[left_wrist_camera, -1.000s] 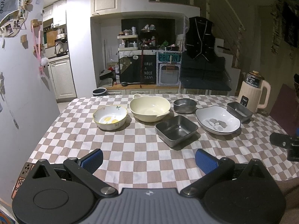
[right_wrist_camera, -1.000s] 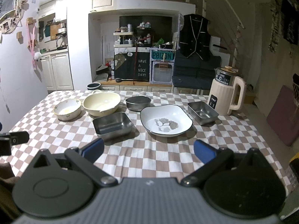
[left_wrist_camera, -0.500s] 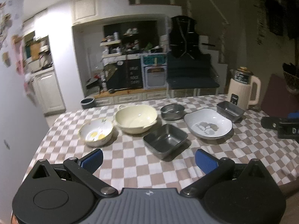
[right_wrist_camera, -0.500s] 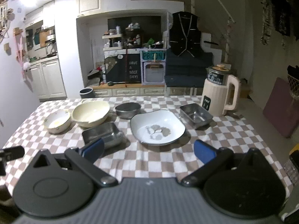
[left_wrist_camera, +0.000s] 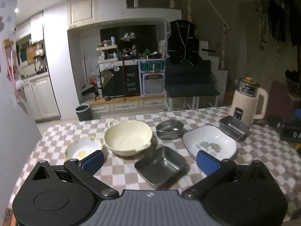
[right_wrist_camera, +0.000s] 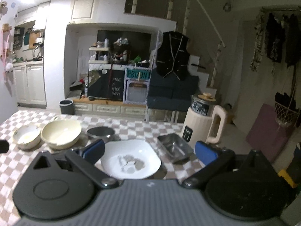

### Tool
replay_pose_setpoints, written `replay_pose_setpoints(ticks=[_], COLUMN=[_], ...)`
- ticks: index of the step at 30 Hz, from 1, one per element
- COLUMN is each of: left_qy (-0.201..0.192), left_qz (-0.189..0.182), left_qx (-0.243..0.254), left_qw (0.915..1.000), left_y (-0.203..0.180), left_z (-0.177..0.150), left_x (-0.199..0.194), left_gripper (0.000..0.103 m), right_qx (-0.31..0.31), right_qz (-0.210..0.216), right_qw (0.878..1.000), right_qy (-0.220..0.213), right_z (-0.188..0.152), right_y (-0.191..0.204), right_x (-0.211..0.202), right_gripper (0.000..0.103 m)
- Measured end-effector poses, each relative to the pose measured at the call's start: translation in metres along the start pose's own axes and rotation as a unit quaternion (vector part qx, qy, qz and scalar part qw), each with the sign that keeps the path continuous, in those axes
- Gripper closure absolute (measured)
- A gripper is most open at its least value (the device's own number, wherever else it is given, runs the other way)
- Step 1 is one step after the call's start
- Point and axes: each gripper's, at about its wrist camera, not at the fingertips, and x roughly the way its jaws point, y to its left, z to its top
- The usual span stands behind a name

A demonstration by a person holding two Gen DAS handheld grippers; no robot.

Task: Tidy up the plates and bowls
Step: 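Move both grippers toward the white ginkgo-print square plate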

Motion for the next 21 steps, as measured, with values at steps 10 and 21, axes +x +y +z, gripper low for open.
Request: replay_pose_setpoints(ticks=[10, 21], left_qy=[0.035, 0.073], left_qz=[-0.034, -0.03], left_qx=[-0.019, -0.078], left_qw=[0.9986, 0.9939], left_y=[-0.024, -0.036], left_z=[0.027, 0.047], left_x=[0.076, 0.166], left_gripper=[0.0, 0.0], right_qx=[0.016, 0.05], right_qz=[-0.025, -0.088], right_qw=[0.999, 0.994], right_qy=[0.014, 0.049], right_z=[0.014, 0.015], right_y=[-0.014, -0.037], right_x=[0.07, 0.163], right_gripper=[0.0, 0.0])
